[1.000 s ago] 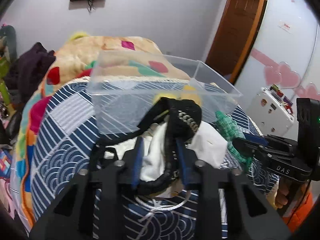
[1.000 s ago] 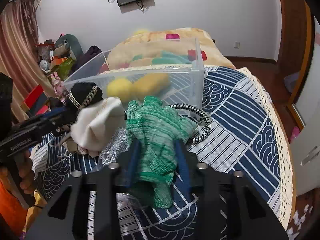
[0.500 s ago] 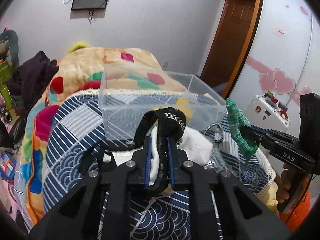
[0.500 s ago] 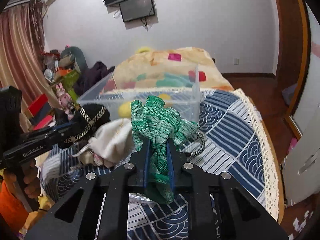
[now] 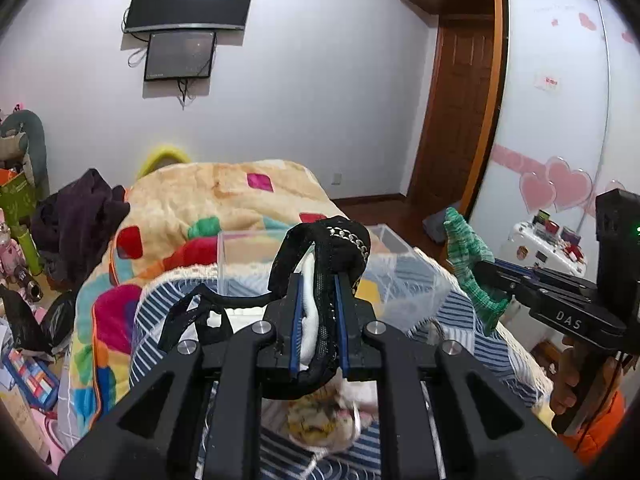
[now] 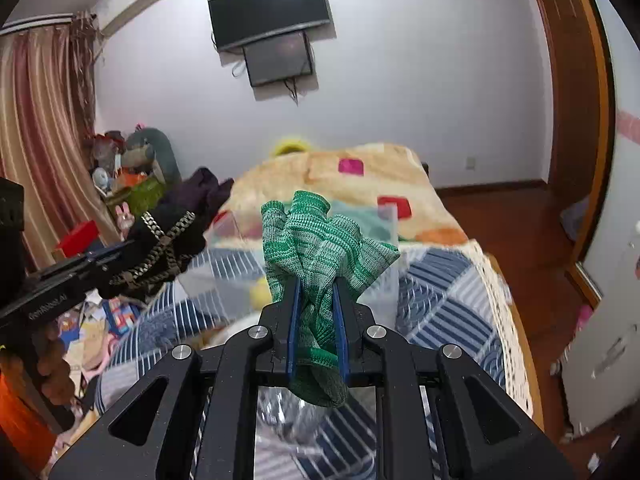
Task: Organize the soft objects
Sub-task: 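Place the black cap into the box while right tool places the green glove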
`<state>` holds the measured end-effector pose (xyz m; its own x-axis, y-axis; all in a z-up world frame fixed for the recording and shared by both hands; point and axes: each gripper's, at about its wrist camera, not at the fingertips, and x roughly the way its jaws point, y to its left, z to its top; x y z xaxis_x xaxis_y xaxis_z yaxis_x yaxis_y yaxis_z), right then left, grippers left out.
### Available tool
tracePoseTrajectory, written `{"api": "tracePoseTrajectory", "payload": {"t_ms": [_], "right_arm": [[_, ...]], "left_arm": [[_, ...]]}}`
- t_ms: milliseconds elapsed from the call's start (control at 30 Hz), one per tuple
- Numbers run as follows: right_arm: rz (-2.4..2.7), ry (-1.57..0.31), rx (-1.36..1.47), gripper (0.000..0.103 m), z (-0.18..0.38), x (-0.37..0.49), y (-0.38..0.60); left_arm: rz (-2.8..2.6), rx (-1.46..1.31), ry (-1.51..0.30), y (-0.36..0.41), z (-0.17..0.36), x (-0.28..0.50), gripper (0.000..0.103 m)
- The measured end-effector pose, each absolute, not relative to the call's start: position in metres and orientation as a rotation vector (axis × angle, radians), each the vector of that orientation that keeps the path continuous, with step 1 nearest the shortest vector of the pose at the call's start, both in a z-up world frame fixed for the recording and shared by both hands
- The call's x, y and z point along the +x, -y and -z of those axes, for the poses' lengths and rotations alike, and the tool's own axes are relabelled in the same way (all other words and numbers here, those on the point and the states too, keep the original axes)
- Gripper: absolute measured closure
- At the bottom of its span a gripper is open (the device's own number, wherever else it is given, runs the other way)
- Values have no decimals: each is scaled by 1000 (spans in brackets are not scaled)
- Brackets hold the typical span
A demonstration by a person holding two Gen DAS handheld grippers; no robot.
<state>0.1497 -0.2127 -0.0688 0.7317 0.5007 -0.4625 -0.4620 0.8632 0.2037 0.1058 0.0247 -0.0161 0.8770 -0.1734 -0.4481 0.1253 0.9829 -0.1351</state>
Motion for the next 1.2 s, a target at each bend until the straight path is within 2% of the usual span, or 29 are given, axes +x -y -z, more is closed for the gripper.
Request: {"api": "tracePoseTrajectory", "payload": {"t_ms": [267,400,767,1067,1200], "right_arm": [[-517,-475,35,89,53,173,195],[-495,-487,6,89,57,188,185],[-459,-639,-34,89,93,225,172],[-463,-721,-93,89,106,231,167],[-475,-707,-83,89,98,224,172]], "left_arm": [[137,-90,-463,-23,14,142,89],[124,-104,-506,-22,31,167,89],[102,-57,-651,-14,79,221,89],[134,-78,-753,-13,95,236,88],[125,-61,-729,-12,87,230,68]]}}
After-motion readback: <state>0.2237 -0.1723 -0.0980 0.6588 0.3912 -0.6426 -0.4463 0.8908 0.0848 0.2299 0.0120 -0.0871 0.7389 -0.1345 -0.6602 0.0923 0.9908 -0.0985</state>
